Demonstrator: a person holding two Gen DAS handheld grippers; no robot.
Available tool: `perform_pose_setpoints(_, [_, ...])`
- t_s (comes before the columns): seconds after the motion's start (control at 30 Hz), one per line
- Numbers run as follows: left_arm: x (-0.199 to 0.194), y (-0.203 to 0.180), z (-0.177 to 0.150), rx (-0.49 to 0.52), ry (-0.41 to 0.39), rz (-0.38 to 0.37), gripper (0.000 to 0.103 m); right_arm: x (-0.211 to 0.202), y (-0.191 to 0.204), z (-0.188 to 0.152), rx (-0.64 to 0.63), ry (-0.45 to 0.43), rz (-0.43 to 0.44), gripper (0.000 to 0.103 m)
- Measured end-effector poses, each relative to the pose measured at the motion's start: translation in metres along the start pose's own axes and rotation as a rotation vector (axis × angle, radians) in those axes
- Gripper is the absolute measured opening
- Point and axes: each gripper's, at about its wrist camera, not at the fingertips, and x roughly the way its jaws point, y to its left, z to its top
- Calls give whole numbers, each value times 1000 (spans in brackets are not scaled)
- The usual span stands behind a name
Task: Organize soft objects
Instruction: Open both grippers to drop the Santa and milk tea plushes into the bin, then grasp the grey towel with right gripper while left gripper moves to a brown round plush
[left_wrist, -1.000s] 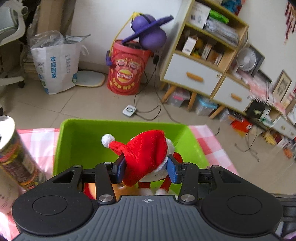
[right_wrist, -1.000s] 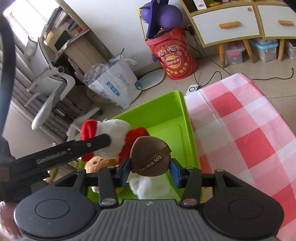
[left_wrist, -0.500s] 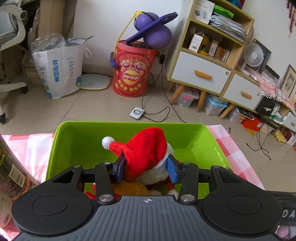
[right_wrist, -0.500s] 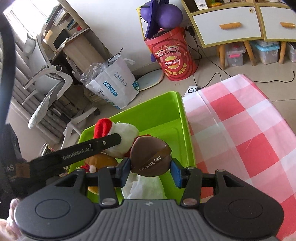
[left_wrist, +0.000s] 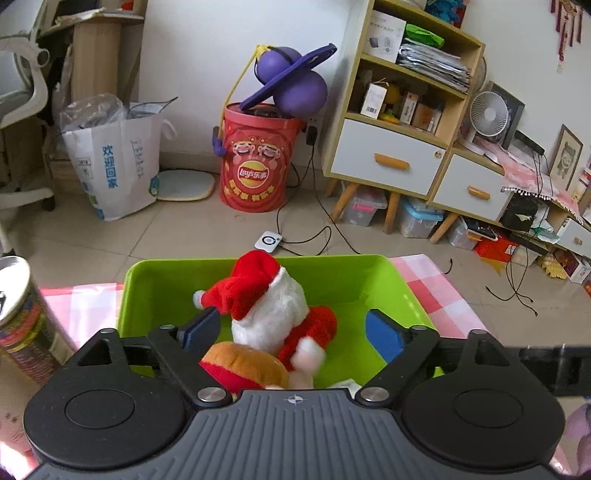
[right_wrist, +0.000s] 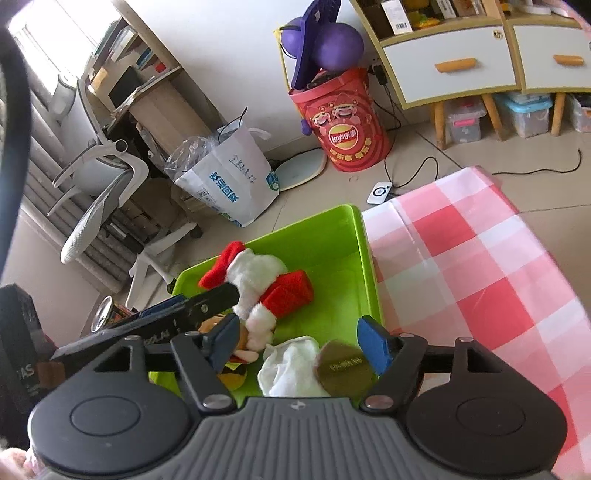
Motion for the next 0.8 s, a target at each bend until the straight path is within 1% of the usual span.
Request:
perform_pose_setpoints(0.17, [-27, -2, -3, 10, -6, 11, 88, -27, 7, -1, -8, -19, -18, 50])
perform_pose_setpoints(0.4, [-84, -2, -20, 3, -29, 15, 94, -72, 13, -13, -7, -44, -41, 56])
perform_pose_setpoints(0.57, [-124, 1, -36, 14, -35, 36, 98, -99, 19, -33, -10, -33, -54, 57])
perform_pose_setpoints(0.67, [-150, 6, -51, 11, -16, 39, 98, -112, 23, -49, -18, -17, -58, 62])
perform_pose_setpoints(0.8, [-184, 14, -76, -3, 9, 84, 98, -124, 31, -74, -21, 13, -50, 63])
